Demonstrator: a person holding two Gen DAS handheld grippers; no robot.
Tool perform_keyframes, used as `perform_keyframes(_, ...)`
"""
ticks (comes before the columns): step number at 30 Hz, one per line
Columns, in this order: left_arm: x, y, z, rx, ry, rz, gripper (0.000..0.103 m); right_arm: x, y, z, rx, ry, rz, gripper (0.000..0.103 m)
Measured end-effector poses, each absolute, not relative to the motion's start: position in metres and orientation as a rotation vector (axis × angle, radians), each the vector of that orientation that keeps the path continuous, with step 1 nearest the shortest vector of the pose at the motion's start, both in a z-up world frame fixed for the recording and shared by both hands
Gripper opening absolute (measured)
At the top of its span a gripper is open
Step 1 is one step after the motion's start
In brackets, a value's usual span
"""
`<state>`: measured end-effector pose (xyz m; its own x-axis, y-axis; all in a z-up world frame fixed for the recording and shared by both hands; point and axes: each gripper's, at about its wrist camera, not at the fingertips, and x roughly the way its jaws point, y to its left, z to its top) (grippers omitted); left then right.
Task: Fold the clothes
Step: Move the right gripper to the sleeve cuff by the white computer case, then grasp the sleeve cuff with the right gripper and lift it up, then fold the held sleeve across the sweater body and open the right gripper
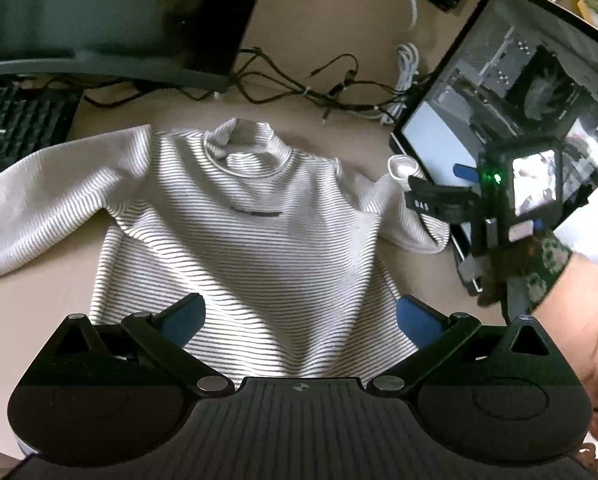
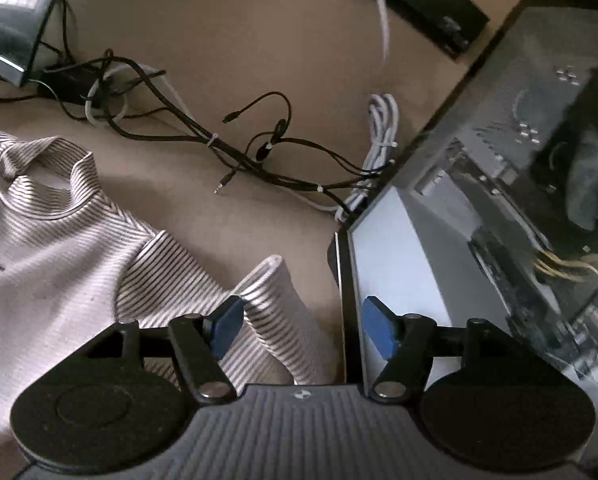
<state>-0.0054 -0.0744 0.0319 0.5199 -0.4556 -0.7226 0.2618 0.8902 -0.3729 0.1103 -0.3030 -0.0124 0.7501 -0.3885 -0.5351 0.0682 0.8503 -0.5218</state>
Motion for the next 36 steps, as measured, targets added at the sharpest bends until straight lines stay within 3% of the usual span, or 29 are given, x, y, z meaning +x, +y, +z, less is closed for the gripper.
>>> perform_keyframes(2, -0.005, -0.074, 0.031, -0.229, 0.935, -0.429, 0.103, 0.118, -0.303, -0.014, -0.503, 0.699, -0.226, 0.038)
perform_keyframes(3, -0.004, -0.074, 0.031, -0.229, 0.937, -0.428, 0.103, 0.122, -0.304, -0.015, -0.500, 0.710, -0.208, 0.016)
perform_keyframes(4, -0.004, -0.075, 0.030, -0.228, 0.939, -0.427, 0.103, 0.123, -0.305, -0.013, -0.493, 0.707, -0.210, 0.012)
perform_keyframes(17, -0.007, -0.090, 0.031, -0.197, 0.932, -0.498, 0.103, 0.048, -0.341, 0.133, -0.206, 0.344, -0.290, 0.008)
perform_keyframes(36, -0.022, -0.053, 0.031, -0.274, 0.924, -0.378, 0.103, 0.061, -0.269, 0.141, -0.120, 0.346, -0.035, 0.008)
